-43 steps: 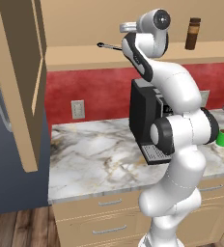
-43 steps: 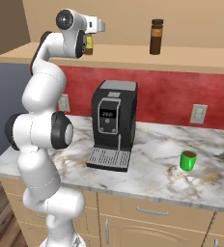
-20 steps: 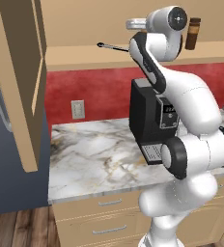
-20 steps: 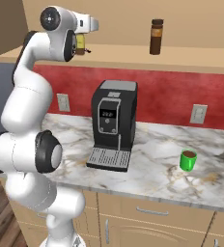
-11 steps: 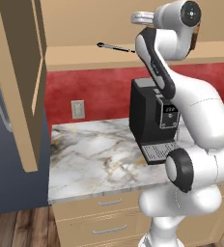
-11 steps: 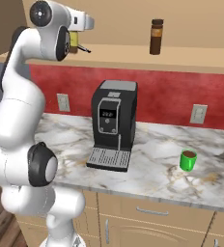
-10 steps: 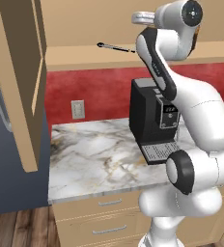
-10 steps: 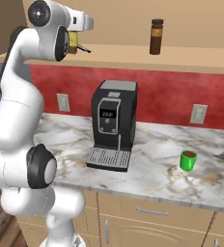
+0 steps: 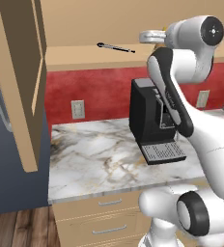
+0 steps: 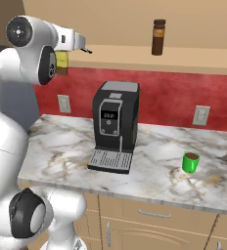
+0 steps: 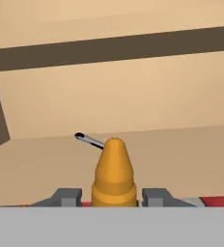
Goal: Pick the cinnamon and honey bottle from the cabinet and place them next to the mug.
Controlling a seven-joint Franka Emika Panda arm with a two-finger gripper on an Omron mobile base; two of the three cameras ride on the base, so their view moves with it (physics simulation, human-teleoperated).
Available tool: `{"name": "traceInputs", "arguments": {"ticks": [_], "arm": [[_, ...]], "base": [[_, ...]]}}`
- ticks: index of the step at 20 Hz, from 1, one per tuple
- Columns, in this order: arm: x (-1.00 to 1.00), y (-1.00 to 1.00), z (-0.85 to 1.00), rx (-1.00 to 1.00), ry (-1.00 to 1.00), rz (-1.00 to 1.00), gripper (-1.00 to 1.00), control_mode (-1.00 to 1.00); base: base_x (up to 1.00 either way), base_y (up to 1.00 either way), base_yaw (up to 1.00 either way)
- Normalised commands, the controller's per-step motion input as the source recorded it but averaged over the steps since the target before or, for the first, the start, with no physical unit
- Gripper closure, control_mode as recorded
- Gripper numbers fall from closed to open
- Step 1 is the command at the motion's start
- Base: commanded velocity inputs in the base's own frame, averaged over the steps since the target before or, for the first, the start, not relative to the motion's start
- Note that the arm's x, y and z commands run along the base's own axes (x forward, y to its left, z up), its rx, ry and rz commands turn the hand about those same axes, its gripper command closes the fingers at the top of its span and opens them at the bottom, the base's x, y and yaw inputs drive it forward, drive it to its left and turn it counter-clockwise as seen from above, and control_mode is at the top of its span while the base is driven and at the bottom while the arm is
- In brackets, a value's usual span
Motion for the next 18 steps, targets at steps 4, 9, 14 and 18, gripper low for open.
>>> {"name": "traceInputs", "arguments": {"ticks": [4, 9, 14, 18], "arm": [[-1.00, 0.03, -1.00, 0.00, -0.12, 0.03, 1.00, -1.00], [-0.80, -0.07, -0.86, 0.00, -0.16, 0.01, 1.00, -1.00], [-0.33, -0.40, -0.58, -0.01, -0.13, 0.00, 1.00, -1.00], [-0.27, -0.59, -0.71, 0.00, 0.00, 0.00, 1.00, -1.00]], "base": [[0.00, 0.00, 0.00], [0.00, 0.00, 0.00], [0.00, 0.00, 0.00], [0.00, 0.00, 0.00]]}}
